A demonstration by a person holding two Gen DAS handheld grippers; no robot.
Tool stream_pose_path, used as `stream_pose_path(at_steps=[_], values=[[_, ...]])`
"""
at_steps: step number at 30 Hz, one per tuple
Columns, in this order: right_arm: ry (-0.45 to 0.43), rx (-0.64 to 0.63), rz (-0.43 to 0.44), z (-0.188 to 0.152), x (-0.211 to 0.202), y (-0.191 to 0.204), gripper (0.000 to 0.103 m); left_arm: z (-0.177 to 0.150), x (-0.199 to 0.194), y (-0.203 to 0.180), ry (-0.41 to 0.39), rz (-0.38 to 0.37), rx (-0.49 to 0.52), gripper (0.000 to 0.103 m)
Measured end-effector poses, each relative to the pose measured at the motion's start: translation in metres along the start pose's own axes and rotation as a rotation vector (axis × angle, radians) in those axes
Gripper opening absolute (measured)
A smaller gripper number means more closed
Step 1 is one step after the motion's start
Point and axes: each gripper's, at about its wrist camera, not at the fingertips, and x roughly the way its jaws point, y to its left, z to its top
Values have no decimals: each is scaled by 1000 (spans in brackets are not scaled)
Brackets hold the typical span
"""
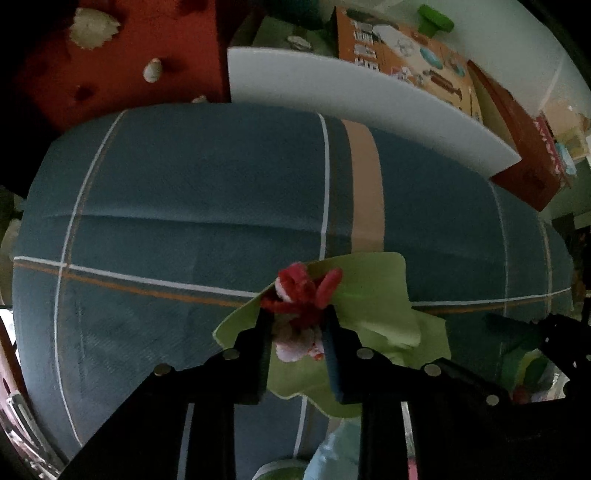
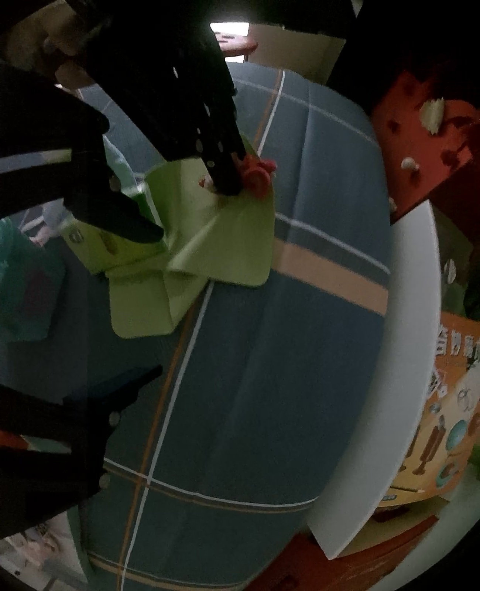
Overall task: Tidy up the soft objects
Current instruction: 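Grasp the slim green tissue pack with the right tool while the left tool holds the plush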
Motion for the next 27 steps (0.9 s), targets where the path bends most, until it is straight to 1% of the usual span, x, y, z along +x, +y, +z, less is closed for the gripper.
stream_pose_path(at_steps=[4,7,8,10,12,14,16,17,21,24,27], values=[[-4,-22,5,-8,-10,10,68,-9,-15,4,11,8,-23,27],[-3,-49,4,-13,-16,22,68,-18,-30,10,-8,7,-38,27],[-4,-55,4,-20,-19,29,68,-21,-34,13,-11,15,-47,27],[-1,-72,3,-24,-22,37,68,-32,-40,22,-21,33,-65,27],[2,-89,1,-28,-24,42,68,-43,-40,24,-24,34,-86,27],[5,-110,-9,-32,-26,50,68,-55,-47,31,-26,39,-102,27],[15,-124,-21,-33,-21,57,60,-63,-51,38,-27,54,-109,27],[26,-133,-27,-34,-18,60,54,-64,-51,41,-27,59,-112,27],[46,-154,-61,-37,-3,71,52,-74,-53,50,-26,52,-123,27],[61,-154,-83,-36,10,79,46,-80,-52,55,-21,52,-122,27],[69,-142,-90,-35,18,80,45,-83,-47,58,-14,52,-124,27]])
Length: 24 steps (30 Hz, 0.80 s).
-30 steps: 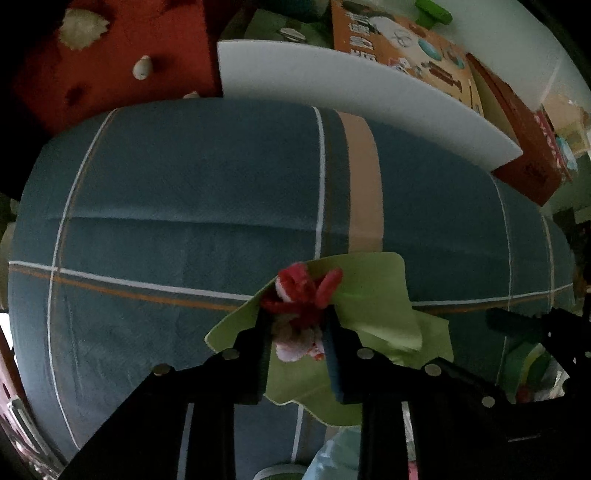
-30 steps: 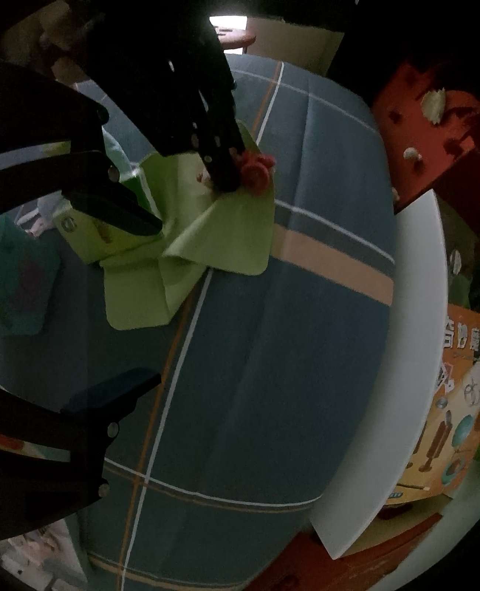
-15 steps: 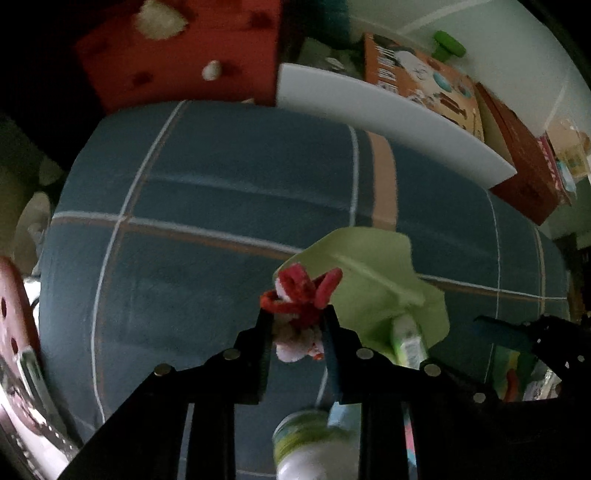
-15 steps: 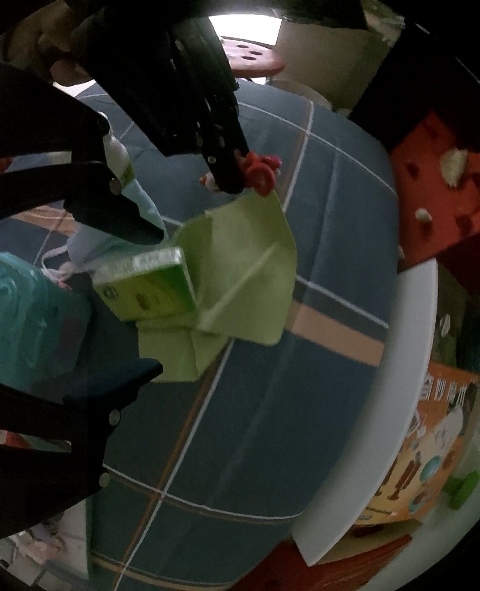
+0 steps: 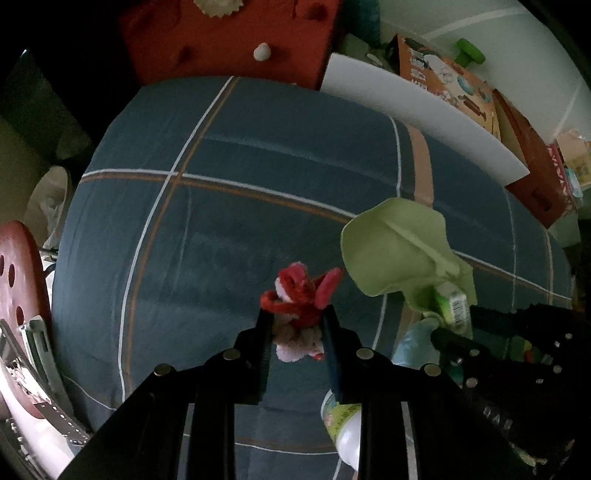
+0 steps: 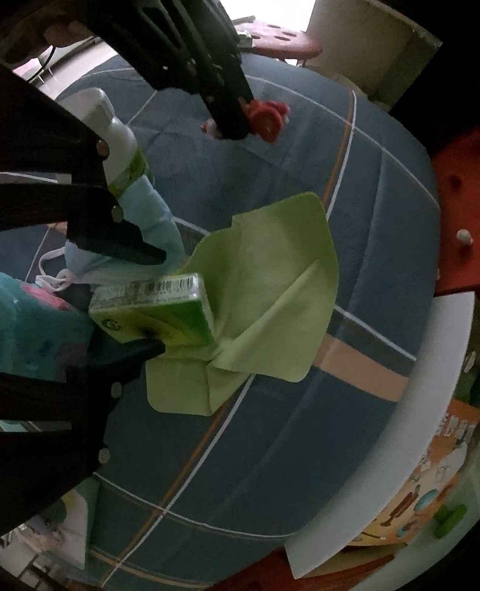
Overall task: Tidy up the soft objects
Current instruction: 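Grasp the slim green tissue pack with the right tool while the left tool holds the plush, then lift the slim tissue pack with the right tool while the left tool lifts the plush flower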
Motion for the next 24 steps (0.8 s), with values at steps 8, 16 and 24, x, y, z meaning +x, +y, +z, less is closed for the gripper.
stream_pose_path(at_steps=[8,16,24], values=[[3,29,15,0,10,-4,33,0,13,0,24,-9,-10,27],[-19,36,21,-8,-2,-17,28,10,11,-1,17,-8,-5,27],[-49,43,37,-17,-24,-27,28,6,3,1,8,-7,-10,27]])
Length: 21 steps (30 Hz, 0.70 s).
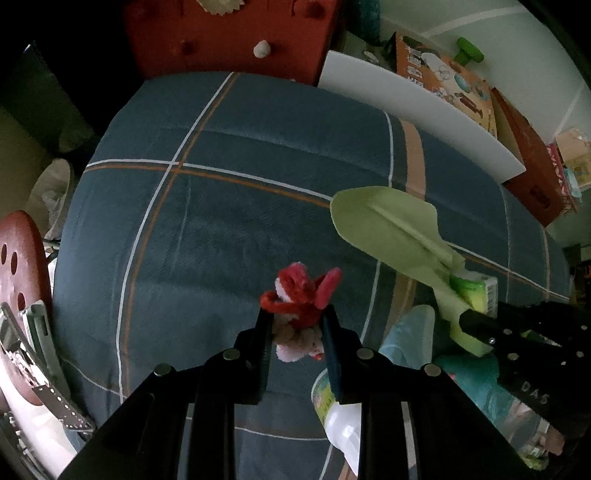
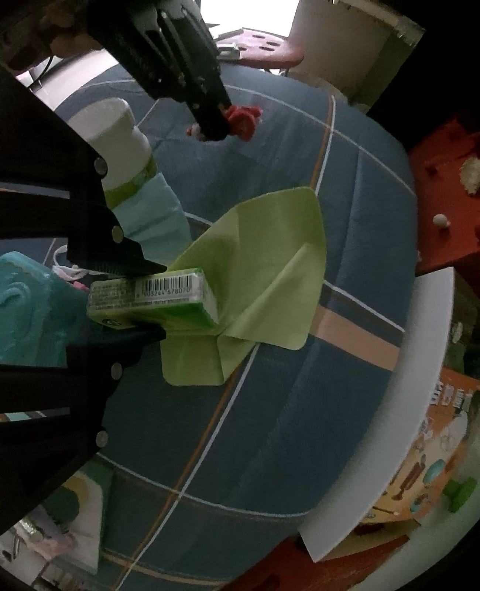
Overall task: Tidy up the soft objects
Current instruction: 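Lift the slim tissue pack with the right tool while the left tool lifts the plush flower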
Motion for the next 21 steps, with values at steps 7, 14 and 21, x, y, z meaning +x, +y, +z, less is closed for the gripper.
stream_pose_path(at_steps=[7,14,21], values=[[-18,1,7,-5,-28,-4,28,-3,-9,-1,-6,-12,8,27],[21,14,13,-2,-5,0,28,-2,-3,5,5,-17,16,27],[76,-3,-12,-1,19,6,28,-1,7,5,18,-12,11,27]])
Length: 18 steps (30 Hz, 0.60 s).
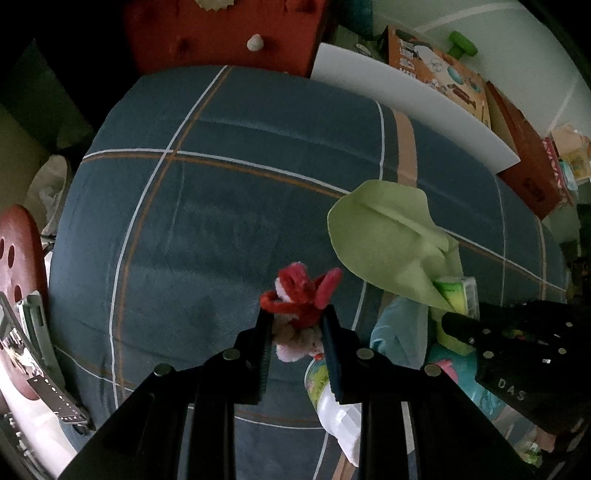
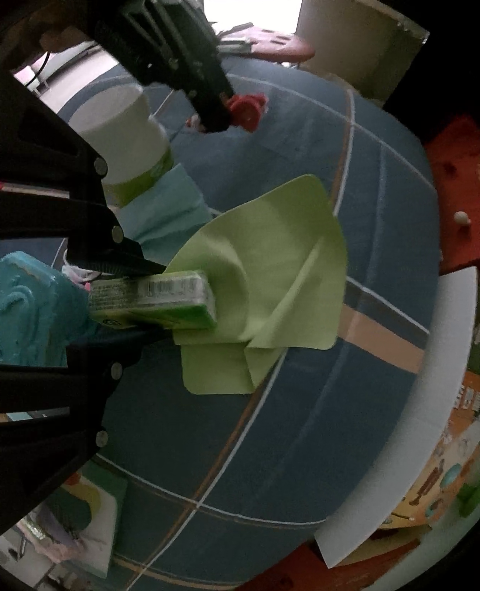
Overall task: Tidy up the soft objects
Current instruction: 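Lift the slim tissue pack with the right tool while the left tool lifts the plush flower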
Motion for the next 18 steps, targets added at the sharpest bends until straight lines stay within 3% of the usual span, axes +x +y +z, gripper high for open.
stream_pose_path(at_steps=[13,18], values=[[30,-27,-40,-1,10,11,29,-4,6,-12,6,-8,14,27],[34,-32,-42,-1,15,13,24,-4,10,-10,9,-3,7,27]])
